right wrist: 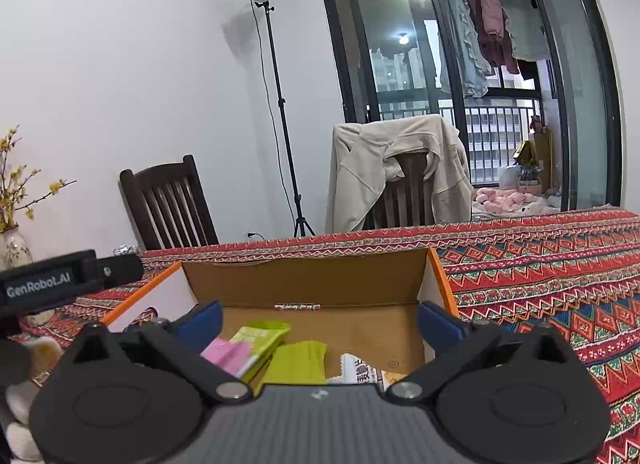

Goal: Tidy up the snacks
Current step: 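Open the right gripper over the box while the left drops the pink packet in, then move both grippers back to the snack pile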

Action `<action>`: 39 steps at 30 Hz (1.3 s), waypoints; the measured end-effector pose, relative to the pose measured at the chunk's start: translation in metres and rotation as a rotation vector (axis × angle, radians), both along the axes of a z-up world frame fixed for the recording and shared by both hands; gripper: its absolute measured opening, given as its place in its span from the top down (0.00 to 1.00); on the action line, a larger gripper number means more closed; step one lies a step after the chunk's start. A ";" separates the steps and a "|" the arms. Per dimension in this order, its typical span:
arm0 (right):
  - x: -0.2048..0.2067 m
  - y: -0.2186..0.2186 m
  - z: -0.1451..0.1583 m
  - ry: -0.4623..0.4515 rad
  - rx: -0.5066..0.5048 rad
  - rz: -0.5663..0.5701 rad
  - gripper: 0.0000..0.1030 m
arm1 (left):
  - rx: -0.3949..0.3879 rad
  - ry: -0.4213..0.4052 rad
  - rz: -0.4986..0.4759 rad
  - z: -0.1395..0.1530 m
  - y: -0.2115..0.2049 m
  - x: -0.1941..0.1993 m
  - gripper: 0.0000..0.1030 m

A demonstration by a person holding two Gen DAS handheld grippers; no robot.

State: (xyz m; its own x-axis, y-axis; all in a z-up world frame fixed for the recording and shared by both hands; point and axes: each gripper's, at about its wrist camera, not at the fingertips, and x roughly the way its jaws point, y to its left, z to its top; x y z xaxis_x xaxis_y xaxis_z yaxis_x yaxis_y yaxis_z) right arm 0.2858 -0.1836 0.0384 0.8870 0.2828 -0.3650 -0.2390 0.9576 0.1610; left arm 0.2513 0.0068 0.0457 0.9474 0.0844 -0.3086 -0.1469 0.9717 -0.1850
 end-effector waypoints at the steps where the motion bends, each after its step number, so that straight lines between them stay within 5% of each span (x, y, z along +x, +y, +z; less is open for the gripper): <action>1: 0.000 0.000 0.000 -0.001 -0.004 -0.005 0.00 | 0.000 0.004 0.003 0.000 0.001 0.001 0.00; 11: -0.001 0.003 0.003 -0.001 -0.023 -0.017 0.00 | 0.009 0.020 0.010 0.001 0.000 0.002 0.00; 19: -0.020 0.005 0.030 -0.036 -0.066 -0.047 0.00 | -0.006 -0.014 0.023 0.031 -0.001 -0.013 0.00; 39: -0.109 -0.012 0.054 -0.064 -0.104 -0.011 0.00 | 0.038 -0.033 -0.026 0.055 -0.001 -0.105 0.00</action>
State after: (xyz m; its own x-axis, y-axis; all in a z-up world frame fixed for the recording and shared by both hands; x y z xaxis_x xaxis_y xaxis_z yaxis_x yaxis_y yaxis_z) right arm 0.1768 -0.1960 0.0925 0.9123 0.2366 -0.3343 -0.2351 0.9709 0.0455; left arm 0.1466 0.0057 0.1008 0.9591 0.0705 -0.2740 -0.1157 0.9816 -0.1522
